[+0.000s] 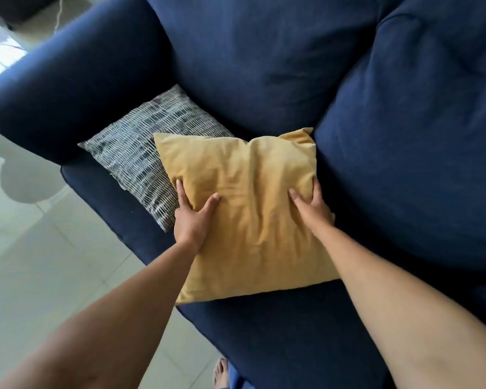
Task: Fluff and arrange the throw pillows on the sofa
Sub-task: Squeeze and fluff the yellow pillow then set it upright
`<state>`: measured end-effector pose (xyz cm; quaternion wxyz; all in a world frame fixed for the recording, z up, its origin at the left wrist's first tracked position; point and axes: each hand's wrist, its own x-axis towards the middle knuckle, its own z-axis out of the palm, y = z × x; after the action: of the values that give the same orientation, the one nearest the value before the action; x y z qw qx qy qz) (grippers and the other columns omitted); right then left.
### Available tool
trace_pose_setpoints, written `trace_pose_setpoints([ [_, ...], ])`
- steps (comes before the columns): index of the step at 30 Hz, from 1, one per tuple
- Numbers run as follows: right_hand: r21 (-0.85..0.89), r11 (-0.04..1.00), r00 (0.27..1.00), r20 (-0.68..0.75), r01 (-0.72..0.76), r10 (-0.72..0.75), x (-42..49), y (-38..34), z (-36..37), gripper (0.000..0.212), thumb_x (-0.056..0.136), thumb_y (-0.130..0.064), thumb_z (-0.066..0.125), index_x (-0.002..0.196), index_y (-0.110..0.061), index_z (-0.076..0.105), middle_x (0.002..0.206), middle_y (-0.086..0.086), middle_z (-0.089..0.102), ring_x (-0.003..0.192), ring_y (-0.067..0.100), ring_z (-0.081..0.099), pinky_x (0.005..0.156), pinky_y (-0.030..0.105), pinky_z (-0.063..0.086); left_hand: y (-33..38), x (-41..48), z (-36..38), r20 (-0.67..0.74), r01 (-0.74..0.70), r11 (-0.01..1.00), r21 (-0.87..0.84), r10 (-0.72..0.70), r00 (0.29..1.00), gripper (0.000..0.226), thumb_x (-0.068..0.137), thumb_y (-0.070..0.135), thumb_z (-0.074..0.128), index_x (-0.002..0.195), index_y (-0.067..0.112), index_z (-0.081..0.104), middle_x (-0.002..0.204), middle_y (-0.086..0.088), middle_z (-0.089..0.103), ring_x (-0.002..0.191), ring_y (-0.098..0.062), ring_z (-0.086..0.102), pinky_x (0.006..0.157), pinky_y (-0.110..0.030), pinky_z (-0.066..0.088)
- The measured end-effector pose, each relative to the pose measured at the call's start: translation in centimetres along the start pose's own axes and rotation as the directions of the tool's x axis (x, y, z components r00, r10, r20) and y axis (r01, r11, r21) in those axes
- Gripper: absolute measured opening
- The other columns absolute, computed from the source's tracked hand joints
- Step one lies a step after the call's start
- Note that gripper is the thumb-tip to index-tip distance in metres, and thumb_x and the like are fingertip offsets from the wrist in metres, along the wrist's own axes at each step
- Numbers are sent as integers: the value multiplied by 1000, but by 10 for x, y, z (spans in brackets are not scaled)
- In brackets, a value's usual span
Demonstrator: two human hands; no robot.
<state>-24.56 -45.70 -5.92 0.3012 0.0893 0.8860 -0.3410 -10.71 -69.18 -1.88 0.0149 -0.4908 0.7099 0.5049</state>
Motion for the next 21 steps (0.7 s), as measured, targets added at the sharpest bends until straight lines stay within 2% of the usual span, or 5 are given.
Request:
trace_pose_setpoints([
  [5,29,998,996,-60,60,-59,-24,-7,-8,82,83,-71,48,152,-45,10,145,4,52,129,36,47,111,49,26,19,-20,-6,17,-38,999,6,38,999,97,67,85,60,143,69,3,143,8,55,121,-22,59,81,-33,44],
  [9,215,972,986,-153,91,-58,-59,-6,-26,84,81,-61,61,151,-42,18,144,2,53,125,34,52,108,49,38,38,-45,-10,-11,-99,995,11,99,995,85,74,81,57,140,73,3,142,7,56,121,-26,59,93,-38,46],
  [15,370,920,948,-319,128,-4,-126,9,-70,82,78,-62,60,148,-46,20,147,-7,47,130,25,49,105,45,42,64,-102,2,32,-227,974,24,226,974,79,82,73,56,140,74,2,134,6,62,113,-24,62,85,-33,40],
  [18,345,929,917,-399,135,14,-150,24,-91,73,88,-51,57,151,-37,24,142,-2,53,128,26,51,103,42,42,76,-126,19,78,-308,951,11,307,949,71,89,65,54,142,71,7,129,13,62,100,-11,58,81,-28,38],
  [21,369,917,862,-504,149,63,-173,44,-115,65,93,-43,55,152,-31,30,141,0,54,129,25,50,104,39,39,93,-150,39,148,-413,910,-24,412,899,64,93,59,51,143,70,12,110,29,57,83,9,50,72,-16,36],
])
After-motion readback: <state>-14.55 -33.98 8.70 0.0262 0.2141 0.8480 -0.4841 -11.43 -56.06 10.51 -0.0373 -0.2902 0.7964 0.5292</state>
